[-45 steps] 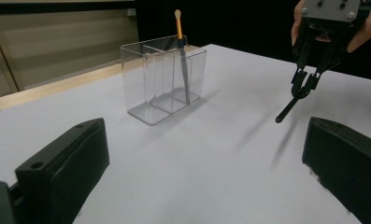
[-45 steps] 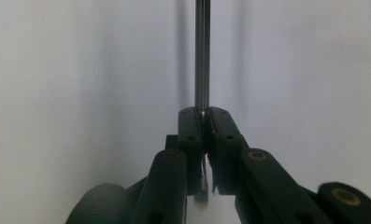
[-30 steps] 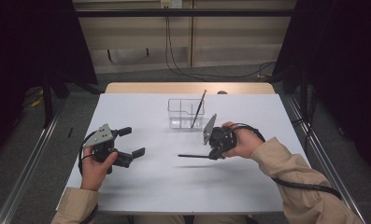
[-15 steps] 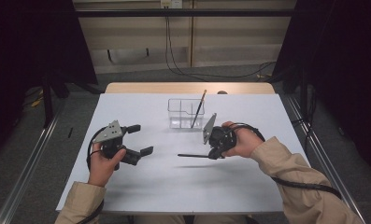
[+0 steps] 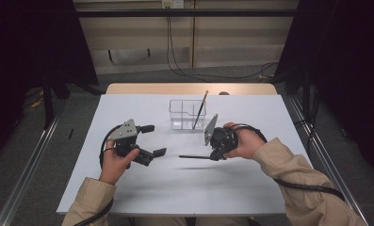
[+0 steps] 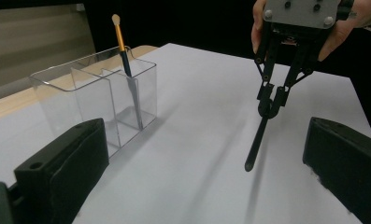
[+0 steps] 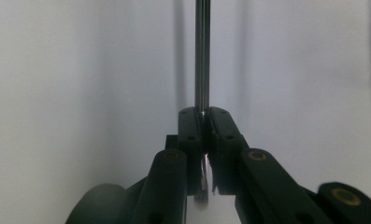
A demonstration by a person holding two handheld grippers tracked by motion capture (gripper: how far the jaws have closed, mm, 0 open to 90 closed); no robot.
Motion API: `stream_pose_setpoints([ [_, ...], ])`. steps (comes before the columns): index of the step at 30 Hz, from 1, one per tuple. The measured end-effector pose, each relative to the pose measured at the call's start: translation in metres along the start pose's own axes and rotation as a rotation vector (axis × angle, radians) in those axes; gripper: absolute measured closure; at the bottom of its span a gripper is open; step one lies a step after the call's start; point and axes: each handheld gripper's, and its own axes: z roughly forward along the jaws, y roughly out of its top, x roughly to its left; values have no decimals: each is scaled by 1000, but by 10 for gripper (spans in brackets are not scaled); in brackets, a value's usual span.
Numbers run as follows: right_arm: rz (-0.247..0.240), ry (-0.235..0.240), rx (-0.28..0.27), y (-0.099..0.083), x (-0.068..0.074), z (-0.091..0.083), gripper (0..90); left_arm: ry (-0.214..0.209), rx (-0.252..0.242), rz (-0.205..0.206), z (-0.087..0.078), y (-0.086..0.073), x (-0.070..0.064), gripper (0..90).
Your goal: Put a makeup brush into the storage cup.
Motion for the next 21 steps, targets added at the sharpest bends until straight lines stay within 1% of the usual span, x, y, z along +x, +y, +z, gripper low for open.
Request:
stream_pose_setpoints([
  [3, 6, 0, 3, 2, 1, 0, 843, -12, 13, 4, 5, 2, -1, 1],
  [5, -5, -2, -2, 3, 0, 0, 842, -22, 17, 7, 7, 4, -3, 2],
  [9, -4, -2, -5, 5, 1, -2, 842, -34, 26, 12, 12, 7, -4, 1],
  [10, -7, -7, -4, 6, 1, -2, 843, -37, 26, 14, 13, 7, -4, 1],
  [11, -10, -3, -12, 7, 1, -2, 842, -40, 24, 13, 14, 8, -5, 2],
  [14, -14, 0, -8, 8, 1, -2, 842, -49, 22, 18, 18, 10, -6, 0],
  [15, -5, -3, -2, 9, 2, -2, 842, -52, 21, 14, 20, 11, -7, 0],
  [16, -6, 0, -4, 9, 2, -2, 843, -57, 21, 20, 21, 11, -7, 0],
  [18, -14, 3, -4, 10, 2, -1, 842, -67, 22, 17, 25, 12, -8, 0],
  [19, -13, 3, -4, 10, 2, -1, 842, -66, 29, 20, 26, 13, -8, 0],
  [21, -18, 0, -1, 10, 2, 0, 843, -80, 37, 14, 30, 15, -9, 0],
])
